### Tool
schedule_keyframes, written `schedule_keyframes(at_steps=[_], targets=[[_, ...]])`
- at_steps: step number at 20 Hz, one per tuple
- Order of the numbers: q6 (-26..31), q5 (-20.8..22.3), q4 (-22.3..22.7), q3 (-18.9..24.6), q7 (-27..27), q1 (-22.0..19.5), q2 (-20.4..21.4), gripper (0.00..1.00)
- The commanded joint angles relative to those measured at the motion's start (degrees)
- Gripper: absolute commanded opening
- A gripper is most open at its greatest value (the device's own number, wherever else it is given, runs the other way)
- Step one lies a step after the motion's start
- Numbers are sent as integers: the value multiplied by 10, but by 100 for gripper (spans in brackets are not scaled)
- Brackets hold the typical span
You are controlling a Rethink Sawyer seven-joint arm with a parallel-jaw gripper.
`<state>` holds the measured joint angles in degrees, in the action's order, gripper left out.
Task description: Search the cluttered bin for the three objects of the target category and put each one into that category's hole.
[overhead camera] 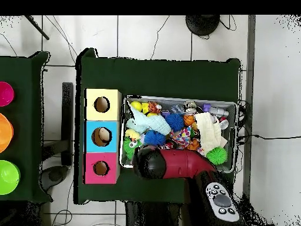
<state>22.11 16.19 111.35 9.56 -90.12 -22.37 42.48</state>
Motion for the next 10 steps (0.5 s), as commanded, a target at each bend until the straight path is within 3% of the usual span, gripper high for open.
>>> schedule_keyframes(at_steps=[1,10], targets=[[-21,42,-69,16,-11,-19,-42,100],[-26,71,-71,21,1,-42,-51,100]])
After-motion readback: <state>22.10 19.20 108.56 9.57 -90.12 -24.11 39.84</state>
